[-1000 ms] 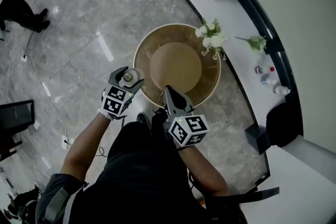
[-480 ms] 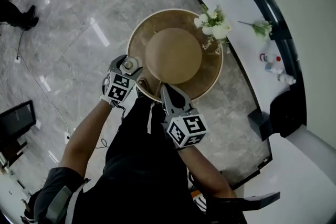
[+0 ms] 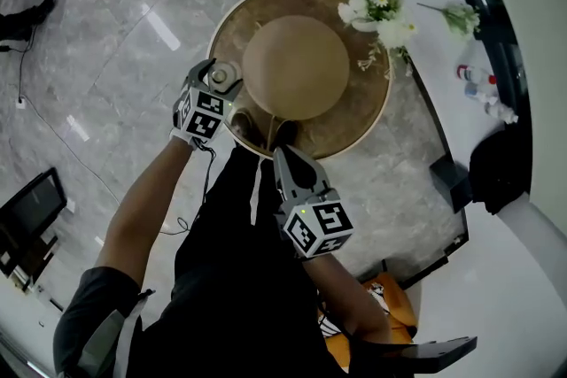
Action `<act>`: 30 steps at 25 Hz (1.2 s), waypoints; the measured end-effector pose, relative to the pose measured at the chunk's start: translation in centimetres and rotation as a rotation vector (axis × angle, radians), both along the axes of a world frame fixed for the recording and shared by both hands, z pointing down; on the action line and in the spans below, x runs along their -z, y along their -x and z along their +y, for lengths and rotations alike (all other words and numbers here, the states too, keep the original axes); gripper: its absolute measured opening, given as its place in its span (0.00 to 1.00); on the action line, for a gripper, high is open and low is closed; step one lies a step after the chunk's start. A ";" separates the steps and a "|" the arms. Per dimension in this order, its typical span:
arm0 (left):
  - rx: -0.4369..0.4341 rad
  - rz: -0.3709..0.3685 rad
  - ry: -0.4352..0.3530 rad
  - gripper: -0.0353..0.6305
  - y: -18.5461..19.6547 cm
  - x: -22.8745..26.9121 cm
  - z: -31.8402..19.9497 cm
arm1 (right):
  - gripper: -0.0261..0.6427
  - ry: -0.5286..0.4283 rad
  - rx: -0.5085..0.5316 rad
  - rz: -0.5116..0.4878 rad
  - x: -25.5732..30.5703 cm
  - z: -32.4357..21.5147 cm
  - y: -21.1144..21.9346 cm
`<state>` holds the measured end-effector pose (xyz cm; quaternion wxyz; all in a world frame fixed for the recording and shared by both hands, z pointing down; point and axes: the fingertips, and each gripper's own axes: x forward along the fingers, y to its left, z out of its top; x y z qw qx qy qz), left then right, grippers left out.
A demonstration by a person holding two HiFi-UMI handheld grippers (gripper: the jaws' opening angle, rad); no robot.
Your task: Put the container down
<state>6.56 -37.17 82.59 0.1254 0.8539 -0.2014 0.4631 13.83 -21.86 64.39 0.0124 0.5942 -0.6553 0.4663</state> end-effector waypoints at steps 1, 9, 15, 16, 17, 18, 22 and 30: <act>-0.005 -0.003 0.001 0.56 -0.4 -0.7 -0.3 | 0.04 0.008 -0.002 -0.005 -0.5 0.1 0.2; -0.048 -0.051 0.006 0.56 -2.0 -6.4 -2.1 | 0.04 0.067 -0.032 -0.039 -3.8 0.4 0.7; -0.054 -0.073 0.013 0.56 -1.9 -9.5 -3.1 | 0.04 0.099 -0.040 -0.054 -5.6 0.7 1.2; -0.059 -0.077 0.012 0.56 -1.9 -10.0 -3.2 | 0.04 0.103 -0.038 -0.055 -5.9 0.8 1.3; -0.063 -0.081 0.011 0.56 -1.8 -10.5 -3.3 | 0.04 0.108 -0.037 -0.056 -6.2 0.8 1.4; -0.065 -0.084 0.010 0.56 -1.8 -10.9 -3.4 | 0.04 0.114 -0.038 -0.055 -6.4 0.9 1.4; -0.059 -0.089 0.015 0.56 -1.6 -12.5 -3.3 | 0.04 0.138 -0.048 -0.055 -7.1 1.2 1.4; -0.074 -0.066 -0.008 0.56 -2.7 -13.4 -3.3 | 0.04 0.166 -0.062 -0.067 -8.6 1.9 2.1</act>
